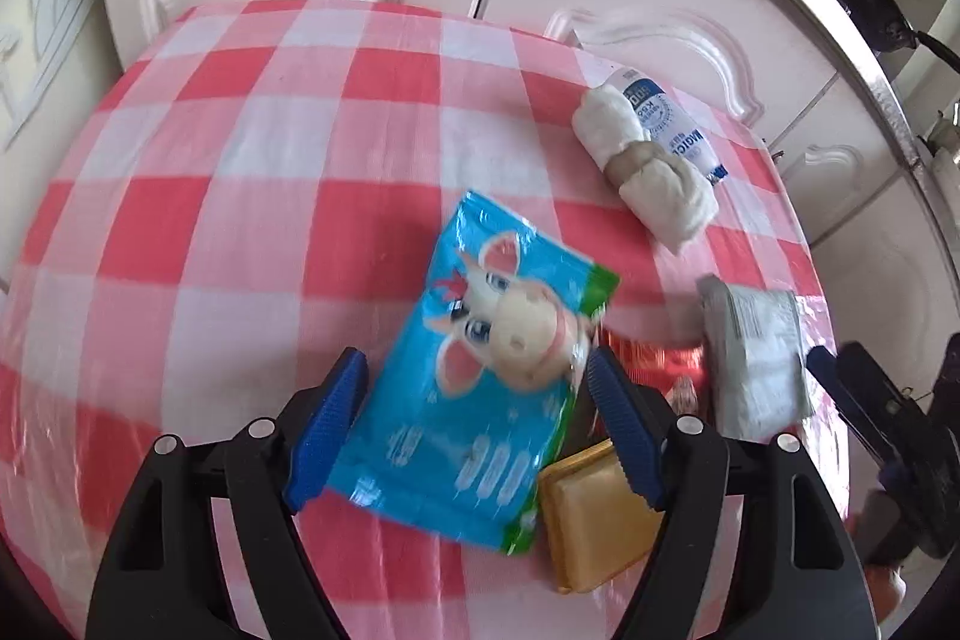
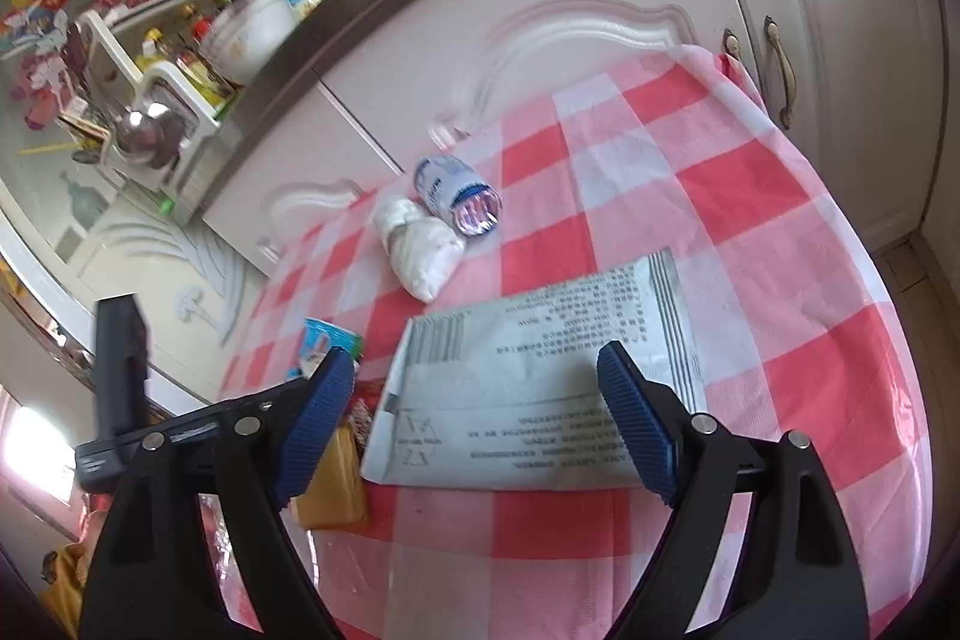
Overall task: Collect trash
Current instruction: 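Grasp the gold square packet with the left tool while the right tool approaches the white paper packet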
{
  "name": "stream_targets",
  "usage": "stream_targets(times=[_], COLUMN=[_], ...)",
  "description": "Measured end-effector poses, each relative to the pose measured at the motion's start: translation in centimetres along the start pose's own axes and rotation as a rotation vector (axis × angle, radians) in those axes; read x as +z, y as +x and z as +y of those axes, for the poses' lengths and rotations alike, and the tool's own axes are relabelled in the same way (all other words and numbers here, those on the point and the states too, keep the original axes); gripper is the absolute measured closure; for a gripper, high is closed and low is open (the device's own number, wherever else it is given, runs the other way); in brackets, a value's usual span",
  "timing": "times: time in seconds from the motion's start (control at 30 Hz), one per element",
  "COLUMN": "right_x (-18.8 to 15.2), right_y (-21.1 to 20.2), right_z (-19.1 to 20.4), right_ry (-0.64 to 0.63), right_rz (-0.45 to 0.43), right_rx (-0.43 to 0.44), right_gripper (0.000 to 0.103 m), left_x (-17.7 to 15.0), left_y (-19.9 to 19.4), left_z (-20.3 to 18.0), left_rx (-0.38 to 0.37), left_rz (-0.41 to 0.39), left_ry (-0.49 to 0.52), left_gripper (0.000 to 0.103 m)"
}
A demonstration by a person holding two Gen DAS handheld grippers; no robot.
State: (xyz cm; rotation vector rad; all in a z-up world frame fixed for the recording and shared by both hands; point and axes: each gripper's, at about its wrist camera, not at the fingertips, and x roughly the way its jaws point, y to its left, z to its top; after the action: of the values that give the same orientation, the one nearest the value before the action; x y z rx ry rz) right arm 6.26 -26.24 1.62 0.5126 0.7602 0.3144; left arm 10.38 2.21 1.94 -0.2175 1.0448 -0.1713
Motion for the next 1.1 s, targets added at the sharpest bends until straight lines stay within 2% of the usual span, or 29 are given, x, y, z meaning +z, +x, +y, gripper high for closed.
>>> stream_targets(times=[0.1,0.27,0.47,0.57,0.63,0.73,0.8,0.9,0.93,0.97,1.07,1.1], right_x=[-0.2,-0.3,-0.1,-0.2,-0.3,-0.6,-0.8,-1.1,-1.0,-0.8,-0.1,0.1], right_y=[0.3,0.4,0.6,0.6,0.6,0.5,0.4,0.0,-0.3,-0.9,-2.1,-2.2], right_z=[0.5,1.1,-0.5,-0.2,0.1,1.0,1.7,2.5,2.7,2.8,1.9,1.3], right_ry=[-0.041,-0.104,-0.045,-0.051,-0.047,-0.057,-0.052,-0.016,-0.016,-0.019,-0.033,-0.034], right_rz=[0.018,0.017,0.054,0.067,0.083,0.141,0.175,0.238,0.227,0.195,0.123,0.11], right_rx=[-0.044,-0.155,-0.148,-0.151,-0.115,-0.03,0.044,0.211,0.23,0.216,0.088,0.042], right_gripper=[0.011,0.01,0.01,0.01,0.009,0.009,0.009,0.009,0.009,0.009,0.009,0.009], left_x=[-1.7,-4.7,-8.2,-8.7,-8.9,-9.0,-9.0,-9.0,-9.0,-9.0,-9.1,-9.1], left_y=[-2.4,-5.3,-5.4,-4.2,-3.5,-2.6,-2.1,-1.9,-1.8,-1.7,-1.5,-1.5], left_z=[0.1,-0.3,-4.0,-5.6,-6.5,-7.1,-7.0,-7.3,-7.4,-7.5,-7.9,-8.0], left_rx=[0.005,-0.011,-0.093,-0.078,-0.084,-0.044,-0.025,-0.004,0.003,0.012,0.037,0.055], left_rz=[-0.05,-0.066,-0.034,-0.016,-0.011,-0.026,-0.027,-0.05,-0.054,-0.059,-0.079,-0.09], left_ry=[0.021,0.047,0.144,0.173,0.185,0.197,0.185,0.188,0.19,0.192,0.203,0.206], left_gripper=[0.027,0.027,0.026,0.026,0.026,0.026,0.026,0.026,0.026,0.026,0.027,0.031])
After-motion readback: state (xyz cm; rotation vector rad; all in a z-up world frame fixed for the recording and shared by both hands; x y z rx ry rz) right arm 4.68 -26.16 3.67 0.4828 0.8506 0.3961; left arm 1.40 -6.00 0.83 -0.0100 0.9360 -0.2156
